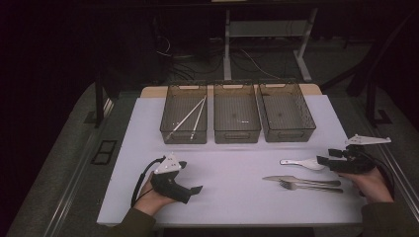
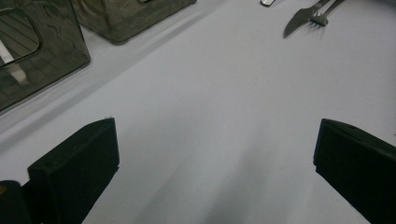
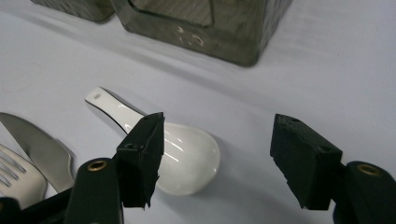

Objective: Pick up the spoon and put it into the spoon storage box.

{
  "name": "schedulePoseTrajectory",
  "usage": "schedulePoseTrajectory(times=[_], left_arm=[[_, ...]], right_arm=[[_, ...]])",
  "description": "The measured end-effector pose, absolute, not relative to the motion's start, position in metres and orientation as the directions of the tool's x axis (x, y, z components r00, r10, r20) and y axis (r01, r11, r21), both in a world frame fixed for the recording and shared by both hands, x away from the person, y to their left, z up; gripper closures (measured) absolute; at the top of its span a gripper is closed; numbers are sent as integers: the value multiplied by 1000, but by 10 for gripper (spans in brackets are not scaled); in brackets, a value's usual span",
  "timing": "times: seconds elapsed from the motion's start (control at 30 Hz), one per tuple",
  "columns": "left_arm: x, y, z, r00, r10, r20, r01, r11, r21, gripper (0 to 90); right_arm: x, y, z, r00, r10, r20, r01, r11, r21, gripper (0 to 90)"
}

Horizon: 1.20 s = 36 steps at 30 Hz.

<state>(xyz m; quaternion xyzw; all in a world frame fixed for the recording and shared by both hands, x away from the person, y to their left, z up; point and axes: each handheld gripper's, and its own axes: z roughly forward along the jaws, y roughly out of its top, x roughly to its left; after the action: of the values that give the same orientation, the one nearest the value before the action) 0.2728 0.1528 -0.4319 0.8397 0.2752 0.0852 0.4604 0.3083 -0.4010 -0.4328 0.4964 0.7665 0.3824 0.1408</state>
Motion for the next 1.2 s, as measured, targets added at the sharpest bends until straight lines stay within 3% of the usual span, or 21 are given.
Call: schedulePoseTrajectory(times=[0.53, 1.2], left_arm=[[273, 152, -433, 835, 539, -113, 387, -429, 816, 0], [272, 151, -433, 839, 532, -109, 383, -437, 814, 0]], right_arm=[[310, -394, -447, -519, 835, 185, 697, 288, 656, 389], [306, -387, -447, -578, 804, 141, 668, 367, 648, 568]])
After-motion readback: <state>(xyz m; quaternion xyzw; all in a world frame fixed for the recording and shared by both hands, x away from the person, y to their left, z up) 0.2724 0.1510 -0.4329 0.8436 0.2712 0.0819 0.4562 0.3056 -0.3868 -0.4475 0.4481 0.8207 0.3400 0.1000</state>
